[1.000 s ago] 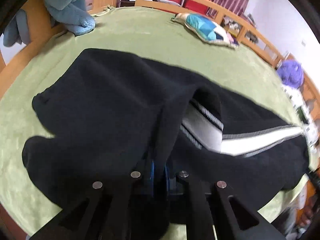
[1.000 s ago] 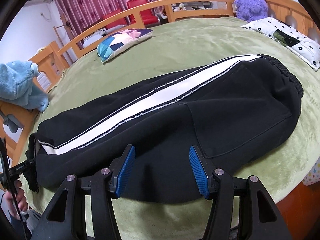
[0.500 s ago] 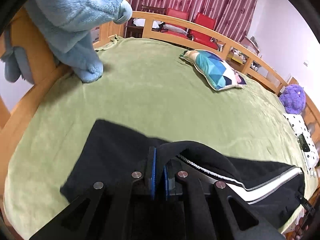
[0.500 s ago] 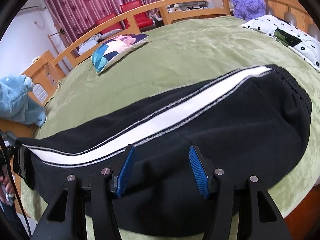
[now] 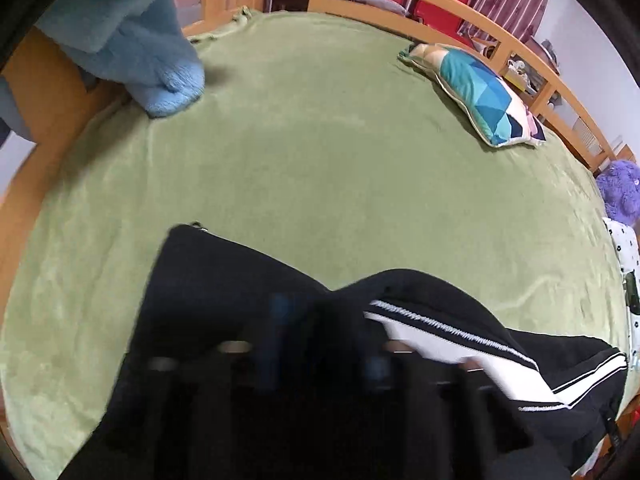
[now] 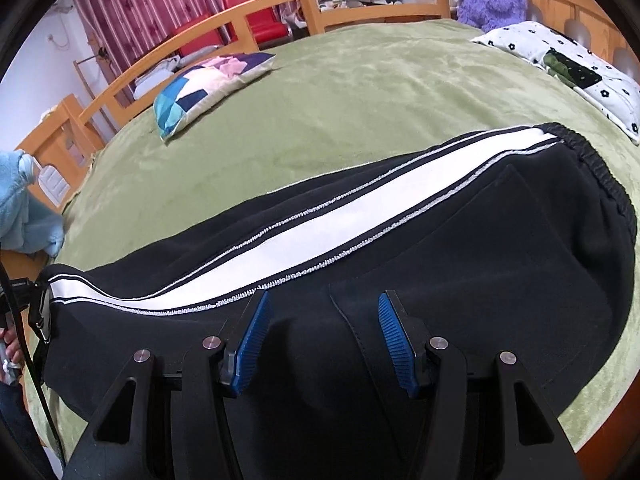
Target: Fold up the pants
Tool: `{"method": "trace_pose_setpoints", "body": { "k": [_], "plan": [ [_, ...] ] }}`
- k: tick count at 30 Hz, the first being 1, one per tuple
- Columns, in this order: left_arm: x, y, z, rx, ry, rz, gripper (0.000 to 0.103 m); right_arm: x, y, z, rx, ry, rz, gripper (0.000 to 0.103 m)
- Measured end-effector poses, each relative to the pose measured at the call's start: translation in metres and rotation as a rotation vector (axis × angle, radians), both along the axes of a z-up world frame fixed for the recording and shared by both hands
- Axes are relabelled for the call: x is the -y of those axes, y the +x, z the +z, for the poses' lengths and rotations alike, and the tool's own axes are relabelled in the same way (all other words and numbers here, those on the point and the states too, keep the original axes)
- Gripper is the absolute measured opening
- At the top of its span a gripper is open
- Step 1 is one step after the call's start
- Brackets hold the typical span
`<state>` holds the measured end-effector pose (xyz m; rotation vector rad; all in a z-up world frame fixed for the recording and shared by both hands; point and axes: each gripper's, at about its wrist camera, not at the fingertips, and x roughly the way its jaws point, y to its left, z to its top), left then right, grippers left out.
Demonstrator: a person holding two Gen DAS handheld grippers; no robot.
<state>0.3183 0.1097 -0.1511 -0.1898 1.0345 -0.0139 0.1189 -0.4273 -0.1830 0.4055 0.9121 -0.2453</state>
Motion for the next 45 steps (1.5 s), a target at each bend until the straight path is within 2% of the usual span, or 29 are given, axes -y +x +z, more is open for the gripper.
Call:
{"method": "trace_pose_setpoints", "body": {
  "k": [1, 2, 4, 7, 11, 14, 17, 20, 21, 22, 25, 27, 29, 32, 33, 34, 36, 37, 39, 41, 45],
  "plan": [
    [-0.004, -0.006, 0.006, 0.023, -0.01, 0.004, 0.067, -0.001, 0.001, 0.0, 0.001, 0.002, 0.002, 0.056],
    [-0.008, -0.01, 0.011, 0.04, -0.02, 0.006, 0.07, -0.003, 0.002, 0.0, 0.005, 0.006, 0.007, 0.056],
    [-0.018, -0.024, 0.024, 0.067, -0.043, 0.012, 0.07, -0.007, 0.005, 0.001, 0.011, 0.012, 0.017, 0.056],
    [-0.026, -0.037, 0.029, 0.06, -0.041, 0.005, 0.07, -0.016, 0.006, 0.005, 0.023, 0.026, 0.033, 0.056],
    [-0.017, -0.061, 0.018, 0.042, -0.059, -0.037, 0.07, -0.03, 0.004, 0.007, 0.038, 0.041, 0.054, 0.056],
    [0.008, -0.073, 0.003, 0.032, -0.065, -0.103, 0.07, -0.037, 0.003, 0.005, 0.028, 0.043, 0.066, 0.056],
    [0.041, -0.076, -0.013, 0.017, 0.017, -0.145, 0.07, -0.044, 0.0, 0.009, 0.023, 0.036, 0.072, 0.056],
    [0.065, -0.077, -0.027, 0.036, 0.176, -0.131, 0.07, -0.046, -0.004, 0.013, 0.022, 0.027, 0.07, 0.056],
    [0.069, -0.077, -0.03, 0.045, 0.245, -0.112, 0.065, -0.045, -0.005, 0.014, 0.02, 0.023, 0.068, 0.056],
    [0.071, -0.077, -0.032, 0.057, 0.277, -0.111, 0.051, -0.045, -0.006, 0.014, 0.016, 0.018, 0.064, 0.056],
    [0.057, -0.078, -0.021, 0.091, 0.191, -0.138, 0.023, -0.044, -0.007, 0.013, 0.0, 0.013, 0.056, 0.056],
    [0.039, -0.076, -0.001, 0.151, 0.203, -0.13, 0.021, -0.044, -0.005, 0.011, -0.008, 0.012, 0.05, 0.056],
    [0.018, -0.07, 0.017, 0.188, 0.209, -0.08, 0.021, -0.045, -0.002, 0.01, -0.01, 0.012, 0.046, 0.056],
    [-0.018, -0.047, 0.037, 0.2, 0.197, -0.004, 0.021, -0.049, 0.003, 0.009, -0.011, 0.01, 0.049, 0.056],
    [-0.031, -0.035, 0.042, 0.197, 0.184, 0.014, 0.021, -0.051, 0.004, 0.009, -0.011, 0.008, 0.05, 0.056],
    [-0.04, -0.025, 0.044, 0.188, 0.171, 0.023, 0.026, -0.053, 0.005, 0.008, -0.012, 0.008, 0.051, 0.056],
    [-0.052, -0.013, 0.048, 0.182, 0.185, 0.06, 0.03, -0.057, 0.006, 0.007, -0.016, 0.01, 0.055, 0.056],
    [-0.057, -0.008, 0.053, 0.188, 0.226, 0.103, 0.041, -0.059, 0.007, 0.007, -0.018, 0.008, 0.057, 0.056],
    [-0.059, -0.005, 0.06, 0.213, 0.235, 0.108, 0.058, -0.064, 0.008, 0.006, -0.025, -0.005, 0.058, 0.056],
    [-0.06, -0.011, 0.066, 0.246, 0.213, 0.085, 0.058, -0.067, 0.008, 0.006, -0.027, -0.008, 0.057, 0.056],
    [-0.057, -0.026, 0.057, 0.218, 0.193, 0.045, 0.058, -0.07, 0.009, 0.007, -0.026, -0.012, 0.057, 0.056]
  ]
}}
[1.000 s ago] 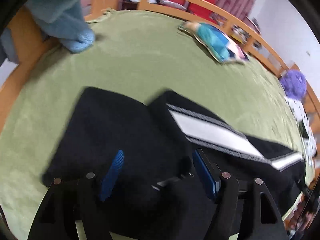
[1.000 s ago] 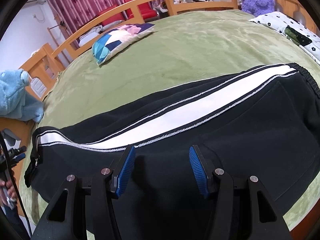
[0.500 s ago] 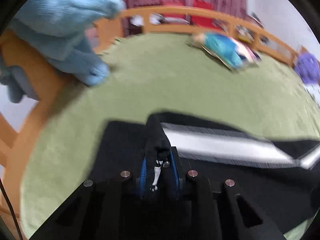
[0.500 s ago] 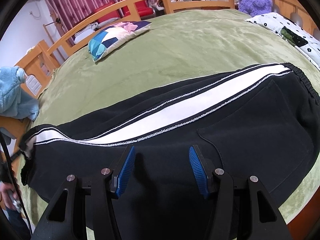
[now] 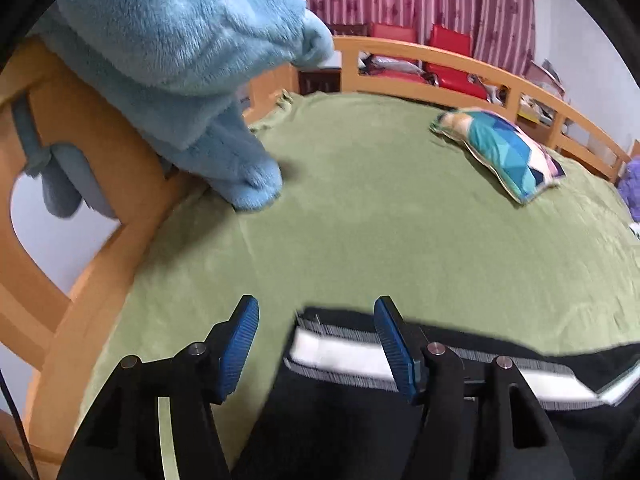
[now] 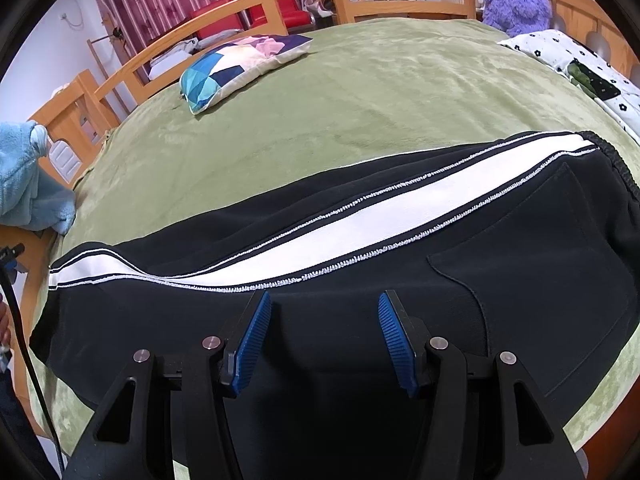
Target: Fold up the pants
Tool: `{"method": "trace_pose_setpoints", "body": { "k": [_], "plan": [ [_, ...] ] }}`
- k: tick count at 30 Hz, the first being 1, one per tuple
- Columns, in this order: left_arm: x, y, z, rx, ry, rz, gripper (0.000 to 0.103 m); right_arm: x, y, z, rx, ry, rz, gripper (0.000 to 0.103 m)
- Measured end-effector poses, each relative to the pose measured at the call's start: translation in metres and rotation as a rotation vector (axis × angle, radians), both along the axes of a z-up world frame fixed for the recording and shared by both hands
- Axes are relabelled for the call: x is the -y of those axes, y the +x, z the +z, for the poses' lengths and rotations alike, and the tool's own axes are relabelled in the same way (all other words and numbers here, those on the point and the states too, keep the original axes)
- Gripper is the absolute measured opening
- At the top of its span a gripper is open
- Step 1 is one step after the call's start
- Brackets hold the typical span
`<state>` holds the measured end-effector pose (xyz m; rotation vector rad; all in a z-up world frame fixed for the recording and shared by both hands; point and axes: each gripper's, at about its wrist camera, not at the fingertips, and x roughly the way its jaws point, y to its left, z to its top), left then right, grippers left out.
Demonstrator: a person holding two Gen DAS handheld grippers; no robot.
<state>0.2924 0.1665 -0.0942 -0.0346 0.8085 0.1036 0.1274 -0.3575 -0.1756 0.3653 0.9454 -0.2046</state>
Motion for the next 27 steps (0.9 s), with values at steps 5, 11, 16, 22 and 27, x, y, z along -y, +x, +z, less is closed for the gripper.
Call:
{"method": "trace_pose_setpoints", "body": {
  "k": [5, 11, 16, 22, 27],
  "plan": [
    [0.023, -0.037, -0.029, -0.084, -0.065, -0.093, 0.058, 0.002, -0.002, 0.006, 0.019, -0.008, 0.016, 0.056],
    [0.048, -0.062, -0.044, -0.136, -0.05, -0.118, 0.058, 0.004, 0.019, 0.019, 0.064, -0.071, 0.102, 0.061],
    [0.051, -0.07, -0.042, -0.144, -0.049, -0.091, 0.058, 0.003, 0.066, 0.011, 0.063, -0.084, 0.268, 0.066],
    [0.053, -0.067, -0.035, -0.133, -0.086, -0.08, 0.058, -0.018, 0.124, -0.021, -0.022, -0.146, 0.553, 0.069],
    [0.063, -0.063, -0.035, -0.143, -0.06, -0.088, 0.058, -0.031, 0.129, -0.042, -0.134, -0.178, 0.732, 0.047]
  ]
}}
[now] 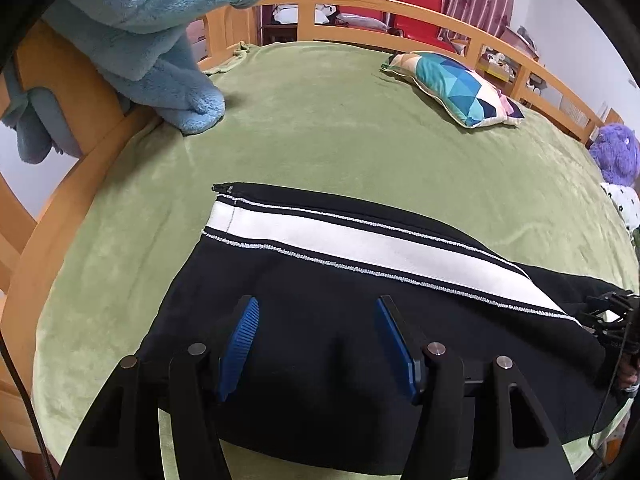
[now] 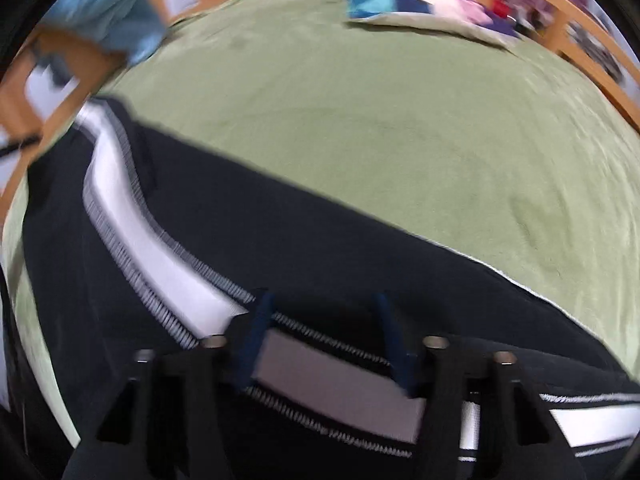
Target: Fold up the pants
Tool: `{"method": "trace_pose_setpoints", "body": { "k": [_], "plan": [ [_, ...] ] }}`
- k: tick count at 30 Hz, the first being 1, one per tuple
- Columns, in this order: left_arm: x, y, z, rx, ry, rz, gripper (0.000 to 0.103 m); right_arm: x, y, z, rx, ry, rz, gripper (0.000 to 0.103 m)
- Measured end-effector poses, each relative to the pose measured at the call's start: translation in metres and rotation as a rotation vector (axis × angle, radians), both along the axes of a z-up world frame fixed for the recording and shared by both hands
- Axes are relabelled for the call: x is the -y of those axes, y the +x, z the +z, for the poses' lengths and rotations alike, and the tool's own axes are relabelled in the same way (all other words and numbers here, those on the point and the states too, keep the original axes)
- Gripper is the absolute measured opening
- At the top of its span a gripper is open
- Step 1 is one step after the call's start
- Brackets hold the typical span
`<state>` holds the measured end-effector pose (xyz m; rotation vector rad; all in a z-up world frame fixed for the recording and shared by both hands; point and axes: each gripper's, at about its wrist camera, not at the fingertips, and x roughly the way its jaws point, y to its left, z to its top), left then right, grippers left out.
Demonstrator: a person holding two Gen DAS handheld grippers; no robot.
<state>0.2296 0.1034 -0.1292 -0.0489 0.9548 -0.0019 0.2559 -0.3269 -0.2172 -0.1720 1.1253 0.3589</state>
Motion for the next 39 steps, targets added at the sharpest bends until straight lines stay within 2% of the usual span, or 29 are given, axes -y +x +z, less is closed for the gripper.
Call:
{"method": "trace_pose_setpoints", "body": {
  "k": [1, 4, 6, 8, 11, 13, 15, 17, 19, 21, 23, 25, 26, 27, 28, 29, 30, 33, 37, 39],
  "plan": [
    [0.002, 0.0, -0.001, -0.003, 0.002, -0.002, 0.058, 0.0, -0.006, 0.004, 0.01, -0.009, 0.027, 0.046],
    [0.005, 0.001, -0.005, -0.013, -0.004, -0.005, 0.058, 0.006, -0.016, 0.007, 0.015, -0.003, 0.047, 0.029],
    [0.007, 0.001, -0.009, -0.022, -0.009, -0.001, 0.058, 0.011, -0.016, 0.001, 0.012, -0.031, 0.035, 0.011],
    [0.007, 0.001, -0.011, -0.033, -0.017, -0.001, 0.058, 0.011, -0.017, 0.0, 0.036, -0.03, 0.014, 0.005],
    [0.008, -0.004, -0.011, -0.028, 0.004, -0.003, 0.058, 0.018, -0.018, 0.017, 0.099, 0.014, -0.039, 0.003],
    [0.004, -0.007, -0.011, -0.027, 0.027, 0.008, 0.058, 0.03, -0.016, 0.037, 0.155, 0.075, -0.104, 0.003],
    [-0.003, -0.008, -0.01, -0.028, 0.021, 0.024, 0.058, 0.039, -0.01, 0.054, 0.218, 0.095, -0.151, 0.003],
    [-0.009, -0.009, -0.01, -0.029, 0.012, 0.039, 0.058, 0.041, 0.001, 0.059, 0.218, 0.111, -0.173, 0.003],
    [-0.017, -0.012, -0.011, -0.031, 0.007, 0.059, 0.058, 0.038, 0.017, 0.049, 0.181, 0.08, -0.193, 0.003],
    [-0.024, -0.014, -0.013, -0.037, 0.001, 0.073, 0.058, 0.028, 0.031, 0.023, 0.117, 0.005, -0.196, 0.006],
    [-0.035, -0.02, -0.014, -0.048, -0.007, 0.09, 0.058, 0.025, 0.031, 0.003, 0.063, -0.025, -0.217, 0.007],
    [-0.048, -0.028, -0.014, -0.053, -0.023, 0.102, 0.058, 0.027, 0.025, 0.004, 0.075, -0.015, -0.249, 0.011],
    [-0.052, -0.031, -0.013, -0.052, -0.028, 0.106, 0.058, 0.03, 0.019, 0.01, 0.088, 0.013, -0.279, 0.018],
    [-0.058, -0.036, -0.013, -0.051, -0.032, 0.113, 0.059, 0.035, 0.012, 0.02, 0.106, 0.053, -0.32, 0.032],
    [-0.066, -0.041, -0.013, -0.052, -0.032, 0.123, 0.06, 0.038, 0.004, 0.03, 0.128, 0.085, -0.353, 0.041],
    [-0.073, -0.047, -0.015, -0.052, -0.036, 0.133, 0.06, 0.041, -0.009, 0.042, 0.169, 0.112, -0.391, 0.056],
    [-0.08, -0.051, -0.017, -0.053, -0.049, 0.136, 0.06, 0.042, -0.017, 0.048, 0.196, 0.117, -0.408, 0.062],
    [-0.093, -0.057, -0.026, -0.072, -0.074, 0.141, 0.06, 0.039, -0.043, 0.063, 0.24, 0.095, -0.447, 0.062],
    [-0.11, -0.055, -0.052, -0.11, -0.141, 0.159, 0.06, 0.04, -0.074, 0.062, 0.207, 0.073, -0.525, 0.062],
    [-0.118, -0.048, -0.065, -0.115, -0.208, 0.161, 0.06, 0.044, -0.092, 0.059, 0.174, 0.076, -0.562, 0.062]
  ]
}}
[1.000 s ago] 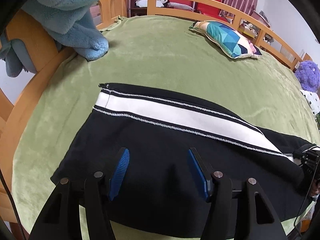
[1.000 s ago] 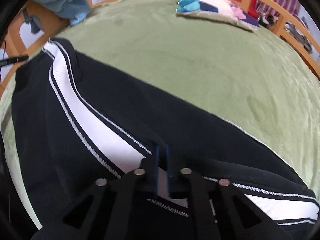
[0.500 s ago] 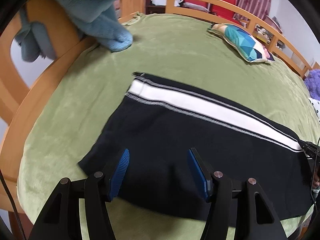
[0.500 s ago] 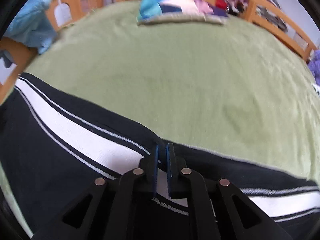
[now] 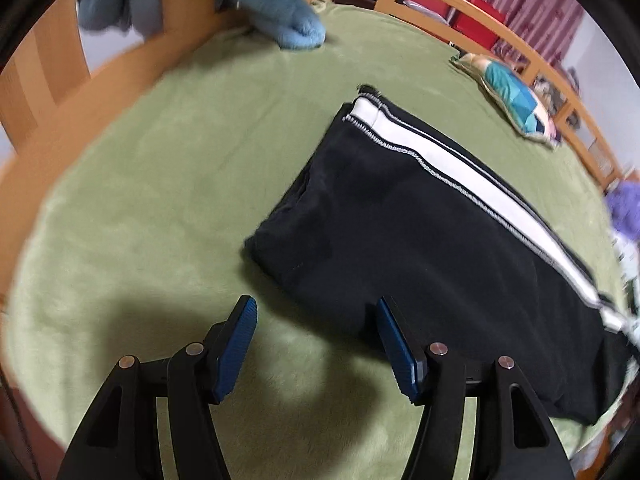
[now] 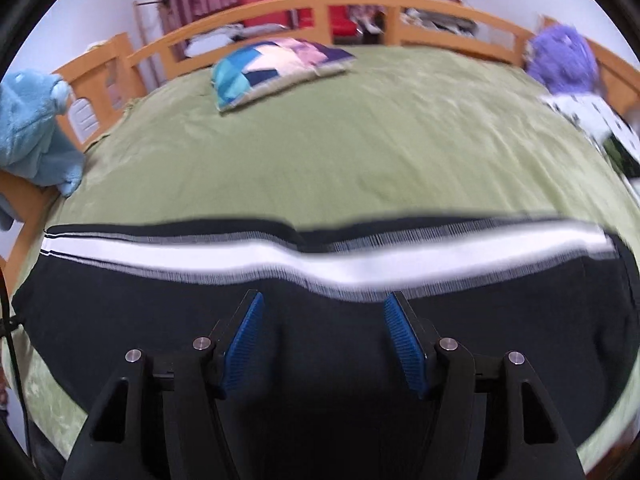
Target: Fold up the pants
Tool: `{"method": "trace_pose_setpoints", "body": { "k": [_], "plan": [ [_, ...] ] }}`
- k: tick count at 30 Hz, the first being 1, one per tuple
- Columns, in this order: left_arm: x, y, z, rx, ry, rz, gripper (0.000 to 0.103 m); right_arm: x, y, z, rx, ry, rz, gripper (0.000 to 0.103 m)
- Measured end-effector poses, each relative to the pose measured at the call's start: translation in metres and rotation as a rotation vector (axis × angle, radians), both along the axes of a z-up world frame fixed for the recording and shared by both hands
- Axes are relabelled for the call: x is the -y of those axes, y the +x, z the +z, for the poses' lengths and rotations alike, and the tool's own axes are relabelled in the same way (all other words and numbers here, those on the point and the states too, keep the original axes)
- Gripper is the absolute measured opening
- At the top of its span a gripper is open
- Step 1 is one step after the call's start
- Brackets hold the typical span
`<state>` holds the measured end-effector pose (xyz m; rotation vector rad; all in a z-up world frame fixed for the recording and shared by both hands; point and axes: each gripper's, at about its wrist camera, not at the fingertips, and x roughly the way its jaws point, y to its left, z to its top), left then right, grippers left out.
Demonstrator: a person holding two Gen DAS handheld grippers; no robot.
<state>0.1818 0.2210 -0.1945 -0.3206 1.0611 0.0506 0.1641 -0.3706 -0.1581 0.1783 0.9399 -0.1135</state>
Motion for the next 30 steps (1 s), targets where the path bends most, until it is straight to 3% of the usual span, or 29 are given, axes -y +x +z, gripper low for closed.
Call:
{"method": "trace_pose_setpoints", "body": {
  "k": [4, 8, 10, 15, 19, 20, 23, 26, 28, 30],
  "plan": [
    [-0.009, 0.027, -0.022, 0.018, -0.063, 0.039, 0.06, 0.006, -0.036, -0.005, -0.041, -0.003, -0.073, 0.062],
    [-0.001, 0.046, -0.023, 0.047, -0.06, 0.055, 0.058, 0.016, -0.058, -0.01, -0.072, 0.03, -0.159, 0.062],
    [0.001, 0.049, -0.017, 0.069, -0.042, 0.039, 0.016, 0.019, -0.066, -0.011, -0.074, 0.033, -0.198, 0.063],
    [-0.021, 0.033, 0.028, 0.194, -0.104, -0.006, 0.012, 0.013, -0.068, -0.012, -0.084, 0.045, -0.215, 0.057],
    [-0.03, 0.034, 0.017, 0.131, -0.107, 0.006, 0.014, 0.005, -0.075, -0.004, -0.056, 0.021, -0.184, 0.057],
    [-0.026, 0.035, 0.011, 0.099, -0.071, -0.001, 0.016, 0.004, -0.077, -0.004, -0.055, 0.022, -0.176, 0.057],
    [-0.016, 0.031, 0.007, 0.036, 0.06, 0.031, 0.036, 0.008, -0.086, -0.007, -0.059, 0.025, -0.17, 0.057],
    [-0.008, 0.019, 0.021, 0.055, 0.131, 0.043, 0.043, 0.027, -0.104, -0.007, -0.043, 0.034, -0.201, 0.057],
    [-0.002, 0.01, 0.032, 0.073, 0.157, 0.048, 0.06, 0.047, -0.115, -0.006, -0.025, 0.055, -0.242, 0.058],
    [0.003, 0.003, 0.041, 0.087, 0.174, 0.053, 0.061, 0.071, -0.128, -0.006, -0.003, 0.07, -0.293, 0.065]
  ]
}}
